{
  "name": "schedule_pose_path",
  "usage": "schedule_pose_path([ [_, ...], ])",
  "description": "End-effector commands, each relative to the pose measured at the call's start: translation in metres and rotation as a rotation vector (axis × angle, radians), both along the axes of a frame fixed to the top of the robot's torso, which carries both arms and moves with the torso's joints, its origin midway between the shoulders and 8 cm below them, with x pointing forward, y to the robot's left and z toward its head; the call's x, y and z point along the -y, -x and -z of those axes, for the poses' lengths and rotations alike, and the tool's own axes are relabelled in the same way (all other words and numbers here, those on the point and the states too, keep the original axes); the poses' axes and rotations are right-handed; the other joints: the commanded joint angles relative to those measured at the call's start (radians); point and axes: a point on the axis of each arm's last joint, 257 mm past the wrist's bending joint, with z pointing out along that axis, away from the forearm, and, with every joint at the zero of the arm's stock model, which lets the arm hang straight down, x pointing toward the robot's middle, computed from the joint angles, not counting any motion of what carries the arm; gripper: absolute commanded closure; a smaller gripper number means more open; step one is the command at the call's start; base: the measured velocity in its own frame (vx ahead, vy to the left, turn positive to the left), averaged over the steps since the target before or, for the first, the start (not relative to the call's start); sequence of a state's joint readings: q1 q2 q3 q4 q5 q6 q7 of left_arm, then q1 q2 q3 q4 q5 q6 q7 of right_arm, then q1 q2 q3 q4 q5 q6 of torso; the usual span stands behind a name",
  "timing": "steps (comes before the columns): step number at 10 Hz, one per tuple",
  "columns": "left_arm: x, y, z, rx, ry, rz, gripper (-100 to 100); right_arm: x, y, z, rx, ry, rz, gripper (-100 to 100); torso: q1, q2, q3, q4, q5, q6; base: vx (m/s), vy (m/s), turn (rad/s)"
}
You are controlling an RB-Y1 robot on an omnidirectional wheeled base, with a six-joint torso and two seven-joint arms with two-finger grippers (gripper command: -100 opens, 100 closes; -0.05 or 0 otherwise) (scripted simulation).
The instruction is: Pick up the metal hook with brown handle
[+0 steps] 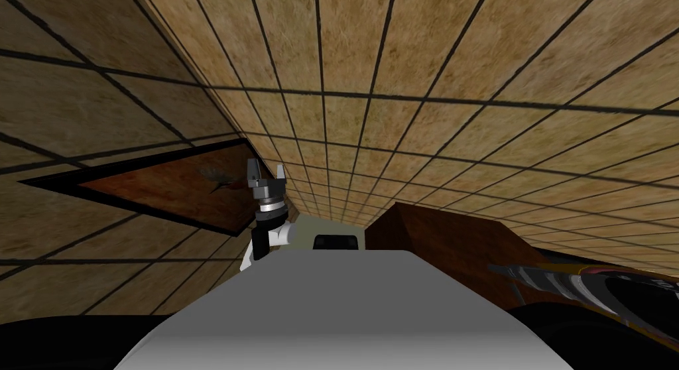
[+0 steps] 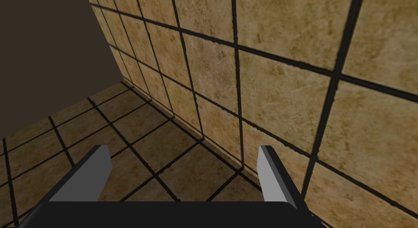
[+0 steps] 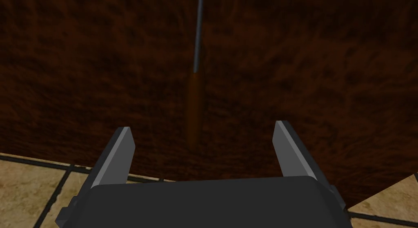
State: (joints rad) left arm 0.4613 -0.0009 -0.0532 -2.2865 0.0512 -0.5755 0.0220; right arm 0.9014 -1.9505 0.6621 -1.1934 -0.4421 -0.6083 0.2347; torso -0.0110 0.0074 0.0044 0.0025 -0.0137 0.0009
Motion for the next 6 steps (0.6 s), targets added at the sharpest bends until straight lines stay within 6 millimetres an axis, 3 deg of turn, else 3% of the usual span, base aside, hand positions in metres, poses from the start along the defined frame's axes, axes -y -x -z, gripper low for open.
schedule_pose_path([
  [1, 0.0000, 0.0000, 0.0000, 0.000, 0.000, 0.000, 0, -0.0064, 0.0129, 0.0097, -0.011, -0.012, 0.032, -100, 0.000, 0.000, 0.000, 0.000, 0.000, 0.000, -0.101, -0.012, 0.056],
  [4, 0.0000, 0.0000, 0.0000, 0.000, 0.000, 0.000, 0, -0.0068, 0.0134, 0.0109, -0.011, -0.013, 0.036, -100, 0.002, -0.004, -0.002, -0.001, 0.001, 0.000, -0.025, -0.007, 0.001],
  [5, 0.0000, 0.0000, 0.0000, 0.000, 0.000, 0.000, 0, -0.0070, 0.0138, 0.0111, -0.012, -0.013, 0.036, 0, 0.002, -0.006, -0.003, -0.001, 0.001, 0.000, 0.000, 0.000, 0.000],
  [6, 0.0000, 0.0000, 0.0000, 0.000, 0.000, 0.000, 0, -0.0023, 0.0228, 0.0160, -0.014, 0.000, 0.055, -100, 0.002, -0.006, -0.004, -0.001, 0.001, 0.000, 0.001, 0.016, 0.104],
])
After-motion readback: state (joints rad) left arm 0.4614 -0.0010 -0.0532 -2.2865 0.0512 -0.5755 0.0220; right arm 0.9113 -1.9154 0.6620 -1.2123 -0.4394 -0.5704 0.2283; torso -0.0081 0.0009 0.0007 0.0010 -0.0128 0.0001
